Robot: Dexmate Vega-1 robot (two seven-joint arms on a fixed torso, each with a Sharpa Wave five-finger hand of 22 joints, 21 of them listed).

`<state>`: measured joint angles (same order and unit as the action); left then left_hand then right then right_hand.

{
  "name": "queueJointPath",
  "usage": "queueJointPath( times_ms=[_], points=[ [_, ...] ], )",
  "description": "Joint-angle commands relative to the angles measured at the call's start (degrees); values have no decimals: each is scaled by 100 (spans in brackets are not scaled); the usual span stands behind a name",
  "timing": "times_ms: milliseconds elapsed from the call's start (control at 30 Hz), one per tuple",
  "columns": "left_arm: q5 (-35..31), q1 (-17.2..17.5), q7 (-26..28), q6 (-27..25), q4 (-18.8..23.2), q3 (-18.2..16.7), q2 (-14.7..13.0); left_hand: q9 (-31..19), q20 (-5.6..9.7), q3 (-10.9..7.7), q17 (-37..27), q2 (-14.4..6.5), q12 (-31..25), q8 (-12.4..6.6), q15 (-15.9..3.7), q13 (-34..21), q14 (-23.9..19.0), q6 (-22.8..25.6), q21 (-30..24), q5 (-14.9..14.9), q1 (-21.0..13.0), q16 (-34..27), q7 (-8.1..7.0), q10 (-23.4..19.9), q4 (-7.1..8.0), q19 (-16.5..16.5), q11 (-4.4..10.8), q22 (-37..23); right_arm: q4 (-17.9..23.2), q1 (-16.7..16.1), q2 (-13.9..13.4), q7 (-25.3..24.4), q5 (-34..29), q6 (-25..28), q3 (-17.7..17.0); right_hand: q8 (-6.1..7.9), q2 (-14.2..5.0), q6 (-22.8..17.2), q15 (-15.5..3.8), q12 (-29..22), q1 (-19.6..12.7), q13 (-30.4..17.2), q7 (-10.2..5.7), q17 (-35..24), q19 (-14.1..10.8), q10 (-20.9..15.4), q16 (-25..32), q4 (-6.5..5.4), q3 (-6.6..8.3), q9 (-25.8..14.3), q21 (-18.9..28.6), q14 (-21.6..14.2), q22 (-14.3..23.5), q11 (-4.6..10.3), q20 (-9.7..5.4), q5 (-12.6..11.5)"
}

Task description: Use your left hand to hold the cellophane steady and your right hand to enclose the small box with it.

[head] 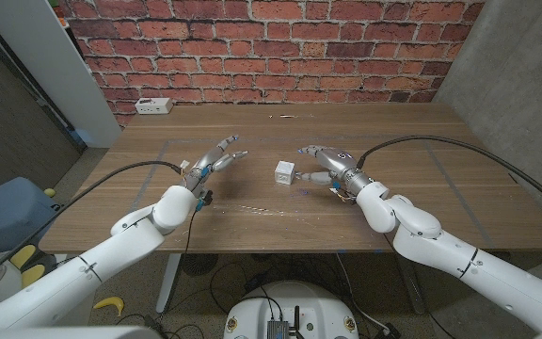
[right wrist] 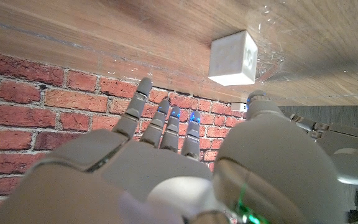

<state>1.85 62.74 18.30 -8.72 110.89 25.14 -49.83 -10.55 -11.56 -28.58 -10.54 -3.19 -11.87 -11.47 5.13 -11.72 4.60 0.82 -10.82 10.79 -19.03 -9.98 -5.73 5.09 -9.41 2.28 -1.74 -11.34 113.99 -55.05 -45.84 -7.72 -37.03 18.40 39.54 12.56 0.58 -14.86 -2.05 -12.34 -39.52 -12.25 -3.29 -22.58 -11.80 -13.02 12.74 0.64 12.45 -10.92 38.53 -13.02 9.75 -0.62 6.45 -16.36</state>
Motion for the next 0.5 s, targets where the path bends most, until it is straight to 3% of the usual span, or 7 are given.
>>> queueJointPath(
  times_ms=[33, 500],
  points=[
    [-469, 317, 18, -413, 594, -19, -303, -7, -12, 2, -9, 12, -22, -46, 20, 1, 58, 72, -36, -19, -65, -33, 6, 20, -4, 27, -8, -9, 442, -552, -192, -253, -104, 436, -202, 22, -55, -78, -9, -56, -21, -11, -1, 11, -64, -65, 38, 20, 31, -16, -15, -42, 6, -4, -9, -26],
    [-959, 654, -18, -807, 1107, -19, -587, -9, -12, -1, -8, 22, -39, -69, 23, 1, 78, 191, -60, -26, -105, -48, 36, 2, -1, 33, 14, -11, 757, -1096, -317, -533, -242, 818, -300, 33, -93, -177, -49, -64, -86, -7, -1, 50, -129, -131, 54, 75, 76, -15, -44, -107, 7, 1, -29, -15]
  ],
)
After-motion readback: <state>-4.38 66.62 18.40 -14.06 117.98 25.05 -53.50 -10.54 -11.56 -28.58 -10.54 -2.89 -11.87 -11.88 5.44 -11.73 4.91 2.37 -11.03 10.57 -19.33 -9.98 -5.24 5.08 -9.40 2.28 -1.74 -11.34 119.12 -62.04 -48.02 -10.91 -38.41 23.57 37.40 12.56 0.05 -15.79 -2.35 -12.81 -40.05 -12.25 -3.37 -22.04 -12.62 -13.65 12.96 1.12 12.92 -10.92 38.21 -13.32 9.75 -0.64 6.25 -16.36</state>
